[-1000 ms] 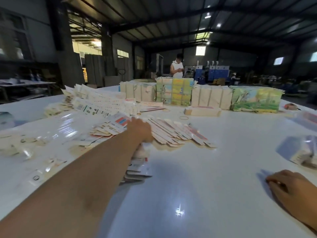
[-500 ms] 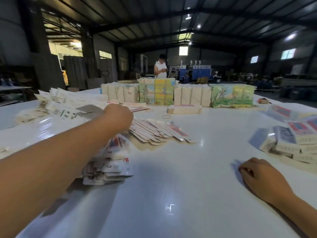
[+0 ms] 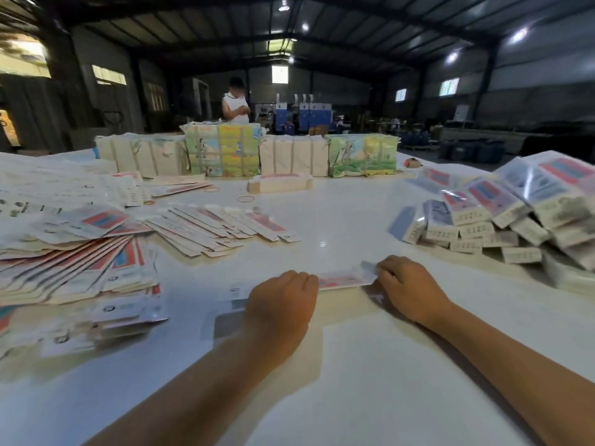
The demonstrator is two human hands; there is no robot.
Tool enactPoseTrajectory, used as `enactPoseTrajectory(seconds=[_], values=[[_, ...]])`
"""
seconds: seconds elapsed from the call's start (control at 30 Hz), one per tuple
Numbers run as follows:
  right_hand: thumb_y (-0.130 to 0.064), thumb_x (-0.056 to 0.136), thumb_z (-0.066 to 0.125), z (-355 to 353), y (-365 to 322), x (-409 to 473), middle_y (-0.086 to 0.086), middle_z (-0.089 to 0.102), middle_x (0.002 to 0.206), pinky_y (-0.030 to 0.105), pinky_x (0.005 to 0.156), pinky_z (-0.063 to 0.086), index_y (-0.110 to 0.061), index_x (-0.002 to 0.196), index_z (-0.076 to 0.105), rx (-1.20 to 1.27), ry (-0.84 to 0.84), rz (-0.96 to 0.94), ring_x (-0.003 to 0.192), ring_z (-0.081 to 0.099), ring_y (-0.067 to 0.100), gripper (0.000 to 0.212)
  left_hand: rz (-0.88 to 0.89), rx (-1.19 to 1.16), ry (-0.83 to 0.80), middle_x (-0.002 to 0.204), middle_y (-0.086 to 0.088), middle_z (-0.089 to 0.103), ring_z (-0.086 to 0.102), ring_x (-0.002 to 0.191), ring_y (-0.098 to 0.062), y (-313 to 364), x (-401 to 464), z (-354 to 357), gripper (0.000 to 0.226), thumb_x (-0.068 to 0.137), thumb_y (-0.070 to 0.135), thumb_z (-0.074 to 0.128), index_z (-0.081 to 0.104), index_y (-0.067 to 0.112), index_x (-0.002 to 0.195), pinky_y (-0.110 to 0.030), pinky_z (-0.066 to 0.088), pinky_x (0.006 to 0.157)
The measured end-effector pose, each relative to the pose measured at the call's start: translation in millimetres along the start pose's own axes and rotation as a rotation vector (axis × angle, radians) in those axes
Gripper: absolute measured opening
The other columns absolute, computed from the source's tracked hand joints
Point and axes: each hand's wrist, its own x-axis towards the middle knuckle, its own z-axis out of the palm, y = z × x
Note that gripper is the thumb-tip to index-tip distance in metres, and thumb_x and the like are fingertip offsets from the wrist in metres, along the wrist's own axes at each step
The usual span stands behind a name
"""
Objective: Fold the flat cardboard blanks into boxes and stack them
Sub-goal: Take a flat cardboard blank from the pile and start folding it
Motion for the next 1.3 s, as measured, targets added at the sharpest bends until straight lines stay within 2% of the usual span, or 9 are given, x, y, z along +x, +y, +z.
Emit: enactPoseTrajectory(seconds=[0.13, 0.27, 0.4, 0.53, 0.63, 0.8, 0.97, 1.23, 1.3], values=[[-0.006, 0.093, 0.042, -10, -8, 5, 0.0, 0.064, 0.059, 0.023, 0.053, 0.043, -0.007, 0.074, 0.063, 0.722, 0.175, 0.219, 0.056, 0.057, 0.01, 0.028, 0.054, -0.106, 0.143, 0.082, -0.004, 0.071, 0.067, 0.065, -0.018, 0, 5, 5, 0.039, 0.057, 0.001, 0.057, 0.074, 0.007, 0.091, -0.022, 0.047, 0.042], [-0.014, 0.092, 0.054, -9, -22, 5, 0.015, 0.058, 0.052, 0.023, 0.034, 0.037, -0.004, 0.083, 0.053, 1.174, -0.009, 0.455, 0.04, 0.056, 0.023, 0.014, 0.072, -0.121, 0.168, 0.089, -0.007, 0.071, 0.069, 0.075, -0.021, 0, 7, 4, 0.053, 0.07, 0.005, 0.028, 0.074, 0.007, 0.096, -0.023, 0.051, 0.049], [0.005, 0.092, 0.046, -10, -24, -1, 0.022, 0.065, 0.069, 0.025, 0.036, 0.044, 0.006, 0.097, 0.056, 1.207, -0.083, 0.473, 0.044, 0.057, 0.021, 0.012, 0.06, -0.066, 0.098, 0.109, -0.014, 0.068, 0.066, 0.095, -0.032, -1, 5, 5, 0.032, 0.083, 0.009, 0.054, 0.069, 0.009, 0.111, -0.041, 0.055, 0.074], [0.008, 0.091, 0.047, -10, -26, -5, 0.025, 0.069, 0.085, 0.025, 0.039, 0.048, 0.002, 0.098, 0.059, 1.171, -0.13, 0.361, 0.046, 0.058, 0.021, 0.015, -0.051, 0.056, -0.111, 0.12, -0.021, 0.062, 0.062, 0.101, -0.042, -3, 7, 2, 0.074, 0.072, 0.059, 0.05, 0.06, 0.007, 0.124, -0.064, 0.043, 0.085], [0.006, 0.091, 0.049, -10, -27, -6, 0.027, 0.069, 0.09, 0.026, 0.042, 0.048, 0.002, 0.1, 0.059, 1.161, -0.134, 0.338, 0.046, 0.057, 0.02, 0.014, -0.076, 0.027, -0.131, 0.104, -0.021, 0.067, 0.066, 0.083, -0.04, -3, 8, -1, 0.084, 0.069, 0.067, 0.043, 0.062, 0.001, 0.119, -0.054, 0.052, 0.072], [-0.013, 0.096, 0.052, -12, -27, -9, 0.01, 0.065, 0.063, 0.025, 0.041, 0.045, -0.009, 0.09, 0.061, 1.035, 0.027, 0.336, 0.046, 0.056, 0.018, 0.011, -0.088, -0.036, -0.07, 0.08, -0.016, 0.067, 0.062, 0.063, -0.032, -6, 9, -8, 0.082, 0.075, 0.067, 0.034, 0.065, 0.001, 0.112, -0.034, 0.049, 0.05], [-0.016, 0.095, 0.052, -17, -30, -15, 0.001, 0.062, 0.068, 0.024, 0.047, 0.047, -0.01, 0.092, 0.067, 0.764, 0.313, 0.213, 0.051, 0.055, 0.01, 0.016, -0.122, -0.088, 0.017, 0.075, -0.014, 0.064, 0.06, 0.059, -0.031, -13, 8, -11, 0.077, 0.08, 0.07, 0.04, 0.064, 0.001, 0.105, -0.033, 0.048, 0.046], [-0.006, 0.092, 0.055, -6, -52, -27, 0.001, 0.063, 0.074, 0.019, 0.056, 0.045, -0.025, 0.084, 0.073, 0.567, 0.269, -0.022, 0.055, 0.055, 0.005, 0.027, -0.12, -0.061, 0.03, 0.066, -0.01, 0.061, 0.054, 0.049, -0.026, -8, 9, -14, 0.063, 0.075, 0.063, 0.048, 0.063, 0.004, 0.091, -0.024, 0.037, 0.045], [-0.007, 0.093, 0.054, -6, -51, -27, -0.003, 0.062, 0.07, 0.017, 0.054, 0.045, -0.028, 0.1, 0.07, 0.643, 0.252, 0.034, 0.052, 0.054, 0.003, 0.027, -0.103, -0.059, 0.049, 0.067, -0.011, 0.062, 0.055, 0.048, -0.026, -7, 8, -13, 0.063, 0.074, 0.063, 0.048, 0.063, 0.004, 0.09, -0.025, 0.039, 0.043]])
